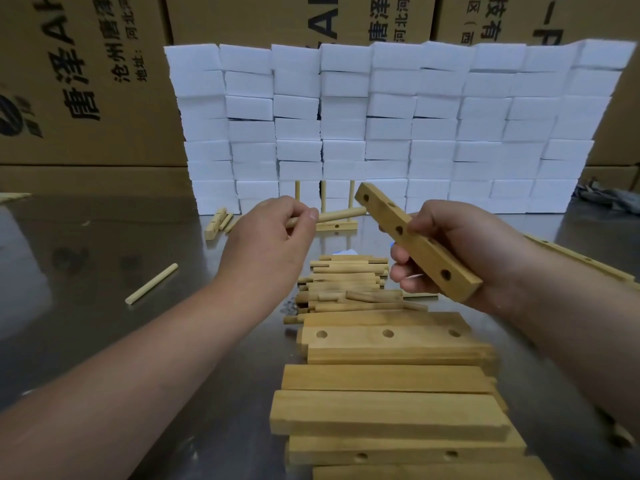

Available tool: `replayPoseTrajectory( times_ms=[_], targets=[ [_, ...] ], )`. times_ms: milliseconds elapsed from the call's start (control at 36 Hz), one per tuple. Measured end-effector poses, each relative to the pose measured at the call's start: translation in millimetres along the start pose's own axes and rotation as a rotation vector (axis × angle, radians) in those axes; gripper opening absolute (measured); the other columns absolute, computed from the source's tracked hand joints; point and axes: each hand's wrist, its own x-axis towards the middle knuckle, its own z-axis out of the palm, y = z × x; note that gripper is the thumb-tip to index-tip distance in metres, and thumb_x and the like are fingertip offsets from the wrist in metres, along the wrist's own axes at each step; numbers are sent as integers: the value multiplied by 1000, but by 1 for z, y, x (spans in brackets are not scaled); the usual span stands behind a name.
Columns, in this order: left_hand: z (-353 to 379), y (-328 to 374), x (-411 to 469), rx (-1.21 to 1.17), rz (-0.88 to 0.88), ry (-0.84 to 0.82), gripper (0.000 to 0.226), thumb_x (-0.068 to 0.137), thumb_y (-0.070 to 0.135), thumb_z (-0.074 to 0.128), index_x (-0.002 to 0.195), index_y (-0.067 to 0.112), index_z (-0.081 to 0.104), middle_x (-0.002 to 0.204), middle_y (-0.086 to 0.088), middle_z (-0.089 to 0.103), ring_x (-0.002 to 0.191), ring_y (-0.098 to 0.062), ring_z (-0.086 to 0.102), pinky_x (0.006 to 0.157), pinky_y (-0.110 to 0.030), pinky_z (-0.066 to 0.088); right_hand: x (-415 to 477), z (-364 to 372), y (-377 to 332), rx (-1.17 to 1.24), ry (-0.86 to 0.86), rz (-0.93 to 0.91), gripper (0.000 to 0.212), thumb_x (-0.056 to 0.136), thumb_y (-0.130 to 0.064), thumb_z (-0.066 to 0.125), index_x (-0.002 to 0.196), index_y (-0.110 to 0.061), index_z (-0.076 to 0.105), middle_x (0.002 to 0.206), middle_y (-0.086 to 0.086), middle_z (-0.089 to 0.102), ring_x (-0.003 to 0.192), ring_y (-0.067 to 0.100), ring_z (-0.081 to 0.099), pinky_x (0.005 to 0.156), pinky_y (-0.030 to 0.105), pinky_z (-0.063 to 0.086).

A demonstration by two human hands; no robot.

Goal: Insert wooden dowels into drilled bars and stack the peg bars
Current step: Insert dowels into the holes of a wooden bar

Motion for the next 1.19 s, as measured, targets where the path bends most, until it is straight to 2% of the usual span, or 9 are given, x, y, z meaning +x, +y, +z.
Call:
replayPoseTrajectory(
  times_ms=[111,250,333,444,556,722,917,1056,1194],
  targets=[
    [-2,2,0,0,-2,7,23,93,34,44,72,33,52,63,12,47,53,1,44,49,-22,28,0,1,2,-104,16,-4,24,89,-23,41,96,-8,58,57,6,61,45,16,51,42,20,42],
    [-3,3,1,15,-18,25,24,93,34,45,71,31,53,63,10,49,53,0,44,49,-23,28,-3,5,0,-157,38,-4,24,93,-29,44,92,-11,59,62,7,66,39,11,46,39,20,40],
    [-4,5,0,2,-19,17,23,93,34,46,71,34,52,58,15,50,51,2,44,48,-22,28,-3,6,-1,-152,60,-8,24,93,-27,46,107,-13,60,72,6,70,39,7,48,38,19,40],
    [-4,6,-1,9,-6,-22,19,91,33,49,74,33,56,55,13,50,48,2,43,48,-24,29,-3,7,-1,-114,66,-22,28,93,-20,45,118,-20,57,65,3,67,39,5,51,38,17,40],
    [-4,7,-1,6,11,-78,16,90,32,51,76,34,57,62,24,54,52,4,45,50,-24,30,-3,4,-2,-92,47,-6,32,90,-20,47,121,-25,51,65,4,65,41,10,48,39,21,41],
    [-7,7,1,-22,94,-112,26,89,28,56,77,51,52,76,16,55,71,8,48,63,-21,39,-2,3,-4,-86,47,-9,35,89,-20,46,123,-21,53,65,4,63,40,11,44,38,21,39],
    [-11,4,5,49,136,-147,16,89,26,54,99,29,67,85,13,56,80,-5,53,74,-27,45,-1,0,-4,-84,85,-34,35,88,-21,46,122,-23,56,64,2,63,38,10,45,38,19,38],
    [-13,6,6,66,153,-145,14,90,26,53,90,35,64,83,17,59,78,-4,54,72,-27,47,-1,1,-4,-133,89,-37,37,88,-21,46,123,-27,55,64,1,65,39,9,48,38,21,39],
    [-16,5,9,29,113,-150,22,90,30,53,75,46,56,62,19,55,55,-1,47,56,-26,40,-3,4,-4,-158,87,-33,37,88,-21,46,124,-28,55,65,1,65,40,8,48,39,21,40]
  ],
)
